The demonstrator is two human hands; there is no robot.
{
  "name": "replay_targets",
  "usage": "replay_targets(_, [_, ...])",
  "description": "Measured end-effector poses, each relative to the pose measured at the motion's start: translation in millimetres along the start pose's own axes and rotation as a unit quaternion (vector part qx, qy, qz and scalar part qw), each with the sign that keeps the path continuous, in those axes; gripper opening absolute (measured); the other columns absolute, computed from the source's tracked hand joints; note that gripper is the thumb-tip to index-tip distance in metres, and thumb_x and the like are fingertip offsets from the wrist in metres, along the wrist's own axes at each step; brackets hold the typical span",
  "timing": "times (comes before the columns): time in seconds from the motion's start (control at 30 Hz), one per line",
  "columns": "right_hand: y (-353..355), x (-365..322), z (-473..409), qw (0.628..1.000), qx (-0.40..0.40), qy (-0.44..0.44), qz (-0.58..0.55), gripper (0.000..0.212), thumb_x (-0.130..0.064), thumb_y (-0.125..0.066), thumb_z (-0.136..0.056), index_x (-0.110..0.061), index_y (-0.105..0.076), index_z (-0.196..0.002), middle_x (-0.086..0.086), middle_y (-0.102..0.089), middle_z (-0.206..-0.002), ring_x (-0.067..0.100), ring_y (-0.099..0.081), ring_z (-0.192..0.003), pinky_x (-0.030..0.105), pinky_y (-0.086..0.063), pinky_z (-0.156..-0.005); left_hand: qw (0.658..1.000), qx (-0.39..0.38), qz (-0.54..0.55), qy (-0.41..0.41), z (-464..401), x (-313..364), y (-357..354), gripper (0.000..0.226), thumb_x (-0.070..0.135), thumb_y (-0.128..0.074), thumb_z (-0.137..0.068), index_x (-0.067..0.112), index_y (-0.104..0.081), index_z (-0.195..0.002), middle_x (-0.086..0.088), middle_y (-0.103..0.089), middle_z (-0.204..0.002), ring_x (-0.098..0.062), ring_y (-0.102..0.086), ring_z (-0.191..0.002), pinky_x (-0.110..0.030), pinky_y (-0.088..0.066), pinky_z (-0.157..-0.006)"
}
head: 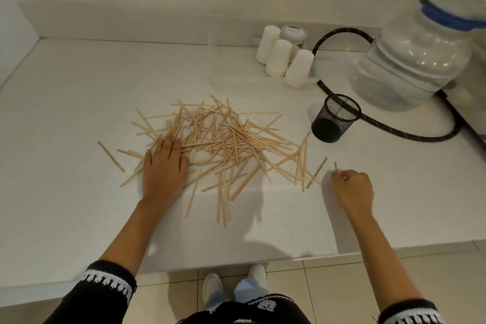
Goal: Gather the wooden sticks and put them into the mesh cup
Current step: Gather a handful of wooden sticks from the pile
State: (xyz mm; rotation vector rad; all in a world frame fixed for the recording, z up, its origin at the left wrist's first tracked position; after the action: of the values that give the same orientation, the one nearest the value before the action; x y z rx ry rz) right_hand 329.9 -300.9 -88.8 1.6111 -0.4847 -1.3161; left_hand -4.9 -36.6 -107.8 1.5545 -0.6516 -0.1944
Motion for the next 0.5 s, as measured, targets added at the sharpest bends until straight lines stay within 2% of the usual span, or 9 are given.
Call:
replay_targets(0.1, [-12.2, -11.6, 11.4, 0.999, -0.026, 0.018, -0.003, 0.044, -0.036, -0.052, -0.093, 0.007, -0.064, -0.09, 0.022, -0.052, -0.107, 0.034, -0.057, -0.078, 0.038, -0.049, -0.074, 1.0, -0.001, -0.003, -0.001, 0.8, -0.1, 0.2, 0.055, 0.034, -0.026, -0.096, 0.008, -0.035, -0.144, -0.014, -0.028, -0.154, -0.03, -0.023, -0.142, -0.054, -0.019, -0.112])
replay_targets(0.27, [-27.0, -42.3, 9.8, 0.998, -0.042, 0.053, 0.003, 0.061, -0.057, -0.052, -0.086, 0.003, -0.06, -0.082, 0.017, -0.047, -0.106, 0.033, -0.057, -0.08, 0.035, -0.05, -0.076, 1.0, 0.007, 0.018, 0.022, -0.5, -0.8, 0.5, 0.047, 0.029, -0.032, -0.101, 0.01, -0.036, -0.145, -0.01, -0.027, -0.155, -0.027, -0.022, -0.143, -0.053, -0.015, -0.115])
replay_targets(0.37, [-38.0, -62.1, 5.8, 0.992, -0.082, 0.098, 0.021, 0.071, -0.068, -0.056, -0.077, 0.001, -0.061, -0.094, 0.013, -0.044, -0.107, 0.035, -0.053, -0.093, 0.039, -0.047, -0.086, 0.996, 0.072, 0.046, 0.011, 4.6, 4.3, 15.8, 0.045, 0.026, -0.031, -0.098, 0.011, -0.046, -0.138, -0.012, -0.045, -0.144, -0.028, -0.037, -0.136, -0.053, -0.01, -0.114])
replay_targets(0.43, [-46.3, -72.9, 5.4, 0.982, -0.125, 0.133, 0.042, 0.078, -0.073, -0.061, -0.067, -0.004, -0.059, -0.103, 0.01, -0.041, -0.11, 0.034, -0.047, -0.1, 0.039, -0.043, -0.09, 0.99, 0.11, 0.089, 0.018, 9.3, 12.4, 26.7, 0.043, 0.024, -0.032, -0.097, 0.015, -0.048, -0.136, -0.008, -0.052, -0.139, -0.026, -0.04, -0.134, -0.048, -0.003, -0.115])
replay_targets(0.5, [-54.3, -79.6, 6.5, 0.967, -0.162, 0.17, 0.098, 0.091, -0.077, -0.066, -0.056, -0.009, -0.052, -0.115, 0.009, -0.038, -0.116, 0.033, -0.042, -0.105, 0.04, -0.039, -0.095, 0.986, 0.126, 0.11, 0.006, 10.4, 34.2, 31.4, 0.04, 0.019, -0.033, -0.096, 0.015, -0.047, -0.133, -0.006, -0.057, -0.133, -0.025, -0.044, -0.13, -0.045, -0.003, -0.116])
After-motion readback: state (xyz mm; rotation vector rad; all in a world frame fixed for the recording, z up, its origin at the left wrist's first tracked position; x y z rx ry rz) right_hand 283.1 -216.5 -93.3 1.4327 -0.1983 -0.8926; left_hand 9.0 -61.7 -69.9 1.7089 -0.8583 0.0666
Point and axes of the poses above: each hand's wrist, its own z-axis away from the middle knuckle, its own y-axis out of the back of the hand, x = y × z, the point moved 7 cm from there along -z, towards the middle knuckle
